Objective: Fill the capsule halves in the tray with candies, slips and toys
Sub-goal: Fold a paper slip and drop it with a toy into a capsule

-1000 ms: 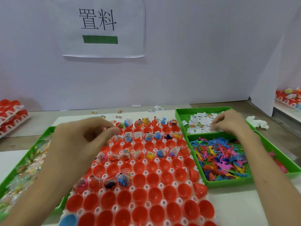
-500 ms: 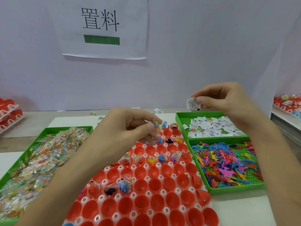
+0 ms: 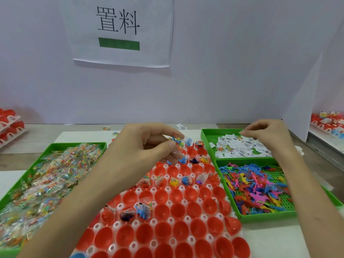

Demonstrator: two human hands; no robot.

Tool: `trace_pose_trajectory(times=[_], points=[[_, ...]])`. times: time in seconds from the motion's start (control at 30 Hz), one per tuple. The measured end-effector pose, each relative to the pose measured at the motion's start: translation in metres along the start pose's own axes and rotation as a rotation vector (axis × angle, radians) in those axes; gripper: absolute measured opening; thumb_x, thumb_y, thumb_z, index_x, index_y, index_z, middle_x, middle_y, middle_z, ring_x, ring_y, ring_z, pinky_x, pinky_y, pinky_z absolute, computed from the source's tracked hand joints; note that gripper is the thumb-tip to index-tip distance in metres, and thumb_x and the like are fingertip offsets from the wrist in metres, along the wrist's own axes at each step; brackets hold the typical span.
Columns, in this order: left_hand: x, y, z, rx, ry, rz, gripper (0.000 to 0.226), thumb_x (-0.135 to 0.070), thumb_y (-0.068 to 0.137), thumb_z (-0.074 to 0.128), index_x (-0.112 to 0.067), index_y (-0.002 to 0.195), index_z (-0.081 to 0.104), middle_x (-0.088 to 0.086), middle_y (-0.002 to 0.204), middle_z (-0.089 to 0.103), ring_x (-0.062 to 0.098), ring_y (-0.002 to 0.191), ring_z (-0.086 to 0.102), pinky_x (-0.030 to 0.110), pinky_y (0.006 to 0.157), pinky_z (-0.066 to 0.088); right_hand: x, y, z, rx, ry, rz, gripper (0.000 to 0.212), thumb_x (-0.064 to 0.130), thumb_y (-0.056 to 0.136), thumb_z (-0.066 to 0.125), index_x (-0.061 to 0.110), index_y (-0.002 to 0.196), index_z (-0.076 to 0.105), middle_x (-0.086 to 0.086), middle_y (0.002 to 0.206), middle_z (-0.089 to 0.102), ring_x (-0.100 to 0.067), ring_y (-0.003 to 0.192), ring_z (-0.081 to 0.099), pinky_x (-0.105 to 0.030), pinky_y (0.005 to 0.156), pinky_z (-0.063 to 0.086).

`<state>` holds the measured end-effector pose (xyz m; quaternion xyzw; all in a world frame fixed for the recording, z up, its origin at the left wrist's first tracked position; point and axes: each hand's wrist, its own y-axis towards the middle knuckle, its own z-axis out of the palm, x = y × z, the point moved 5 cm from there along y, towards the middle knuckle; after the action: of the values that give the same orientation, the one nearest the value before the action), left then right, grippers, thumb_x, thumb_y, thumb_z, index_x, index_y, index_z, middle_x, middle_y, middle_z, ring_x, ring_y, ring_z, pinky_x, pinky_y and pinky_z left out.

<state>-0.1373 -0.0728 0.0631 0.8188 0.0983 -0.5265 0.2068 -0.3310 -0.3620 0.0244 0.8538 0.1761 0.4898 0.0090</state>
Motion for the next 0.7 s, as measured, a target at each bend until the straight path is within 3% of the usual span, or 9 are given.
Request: trace_pose_trajectory(times=[0.07, 0.2, 0.27, 0.33, 0.4, 0.5, 0.57, 0.7], points=[[0.003, 0.001, 0.0, -0.001, -0.001, -0.01, 0.022, -0.007, 0.097, 0.061, -0.024, 0.105, 0.074, -0.004, 0.08, 0.079, 0.009, 0.076, 0.076, 0.015, 0.074, 0.056, -0.01, 0.003, -0.001, -0.01, 0.121, 0.055, 0.017, 0.016, 0.067, 0.09, 0.015, 0.071, 0.074, 0.002, 0.072, 0.071, -0.013, 0.069, 0.058, -0.023, 0.059, 0.041], [0.008, 0.002, 0.004, 0.017, 0.002, -0.051, 0.025, -0.006, 0.097, 0.061, -0.024, 0.111, 0.071, -0.003, 0.08, 0.079, 0.01, 0.075, 0.076, 0.015, 0.071, 0.056, 0.012, 0.001, -0.003, 0.021, 0.396, 0.058, 0.029, 0.022, 0.059, 0.09, 0.02, 0.074, 0.065, 0.0, 0.083, 0.067, -0.014, 0.077, 0.055, -0.024, 0.062, 0.038], [0.011, 0.003, 0.005, 0.016, 0.001, -0.068, 0.028, -0.005, 0.097, 0.061, -0.024, 0.116, 0.068, -0.003, 0.08, 0.079, 0.011, 0.075, 0.076, 0.016, 0.071, 0.056, 0.046, -0.01, -0.002, 0.184, 0.56, -0.083, 0.039, 0.033, 0.045, 0.093, 0.023, 0.071, 0.065, -0.002, 0.084, 0.069, -0.011, 0.071, 0.056, -0.02, 0.059, 0.041], [0.013, 0.004, 0.006, 0.009, -0.008, -0.08, 0.028, -0.004, 0.098, 0.06, -0.024, 0.116, 0.066, -0.002, 0.08, 0.079, 0.012, 0.074, 0.076, 0.019, 0.073, 0.058, 0.082, -0.031, 0.003, 0.388, 0.63, -0.278, 0.041, 0.042, 0.043, 0.097, 0.025, 0.068, 0.069, 0.001, 0.079, 0.072, -0.01, 0.067, 0.059, -0.017, 0.059, 0.048], [0.013, 0.003, 0.006, -0.008, -0.022, -0.083, 0.026, -0.002, 0.098, 0.059, -0.022, 0.112, 0.067, 0.0, 0.079, 0.078, 0.014, 0.073, 0.076, 0.022, 0.073, 0.059, 0.111, -0.058, 0.014, 0.549, 0.615, -0.431, 0.036, 0.044, 0.052, 0.095, 0.026, 0.072, 0.071, 0.0, 0.077, 0.073, -0.016, 0.072, 0.065, -0.019, 0.065, 0.053], [0.012, 0.003, 0.007, -0.041, -0.045, -0.073, 0.02, -0.003, 0.098, 0.059, -0.018, 0.108, 0.068, 0.002, 0.077, 0.078, 0.015, 0.072, 0.076, 0.021, 0.07, 0.058, 0.134, -0.091, 0.035, 0.68, 0.515, -0.521, 0.028, 0.035, 0.062, 0.093, 0.023, 0.075, 0.071, -0.004, 0.077, 0.074, -0.023, 0.077, 0.07, -0.022, 0.066, 0.055], [0.011, 0.003, 0.007, -0.065, -0.087, -0.068, 0.016, -0.005, 0.097, 0.06, -0.016, 0.105, 0.069, 0.002, 0.078, 0.078, 0.014, 0.073, 0.076, 0.018, 0.068, 0.057, 0.138, -0.101, 0.047, 0.709, 0.437, -0.528, 0.023, 0.029, 0.066, 0.092, 0.021, 0.073, 0.071, -0.002, 0.075, 0.073, -0.018, 0.074, 0.07, -0.019, 0.064, 0.053], [0.008, 0.0, 0.006, -0.056, -0.146, -0.059, 0.016, -0.013, 0.096, 0.062, -0.018, 0.107, 0.073, -0.001, 0.084, 0.079, 0.012, 0.081, 0.077, 0.015, 0.072, 0.057, 0.133, -0.108, 0.066, 0.691, 0.257, -0.467, 0.022, 0.038, 0.064, 0.085, 0.023, 0.072, 0.072, 0.003, 0.071, 0.071, -0.011, 0.068, 0.067, -0.023, 0.064, 0.053]])
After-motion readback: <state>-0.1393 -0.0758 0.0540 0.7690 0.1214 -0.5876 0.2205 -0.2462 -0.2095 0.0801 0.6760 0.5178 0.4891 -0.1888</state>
